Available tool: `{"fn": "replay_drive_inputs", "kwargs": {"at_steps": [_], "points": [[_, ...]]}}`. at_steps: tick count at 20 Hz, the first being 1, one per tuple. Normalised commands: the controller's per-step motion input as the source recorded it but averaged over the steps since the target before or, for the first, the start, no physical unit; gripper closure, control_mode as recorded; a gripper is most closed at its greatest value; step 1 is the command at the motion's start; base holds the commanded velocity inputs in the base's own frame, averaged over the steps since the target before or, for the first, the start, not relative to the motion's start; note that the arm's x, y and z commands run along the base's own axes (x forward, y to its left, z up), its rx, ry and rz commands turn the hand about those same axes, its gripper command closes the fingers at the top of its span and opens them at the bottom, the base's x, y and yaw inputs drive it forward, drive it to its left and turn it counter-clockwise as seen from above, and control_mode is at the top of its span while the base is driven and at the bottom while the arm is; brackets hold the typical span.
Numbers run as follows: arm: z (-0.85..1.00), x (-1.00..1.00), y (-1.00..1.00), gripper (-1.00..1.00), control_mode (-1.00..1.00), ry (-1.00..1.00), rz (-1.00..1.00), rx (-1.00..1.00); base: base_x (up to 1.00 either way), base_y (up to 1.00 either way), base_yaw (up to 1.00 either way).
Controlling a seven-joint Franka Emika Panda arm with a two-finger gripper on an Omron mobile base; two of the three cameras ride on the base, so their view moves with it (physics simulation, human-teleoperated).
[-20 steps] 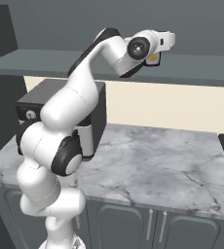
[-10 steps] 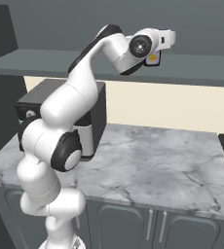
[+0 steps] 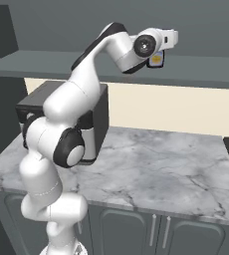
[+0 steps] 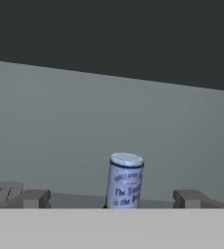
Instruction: The dining table condiment station is running low on condiment bottle. Refill the condiment station by opening the cabinet and taking the condiment bottle from the cabinet and placing it on the dining table.
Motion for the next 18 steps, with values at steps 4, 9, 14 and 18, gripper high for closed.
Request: {"fn": "replay_drive_inputs", "kwargs": {"at_steps": [4,9,14,18], "points": [[0.0,0.23,0.0,-1.0,-1.0,0.0,0.01,0.0,0.0,0.0,0.0],[0.0,0.21,0.0,-1.0,-1.0,0.0,0.0,0.0,0.0,0.0,0.0],[0.0,0.25,0.0,-1.0,-1.0,0.0,0.0,0.0,0.0,0.0,0.0],[0.0,0.24,0.0,-1.0,-1.0,0.0,0.0,0.0,0.0,0.0,0.0]]}}
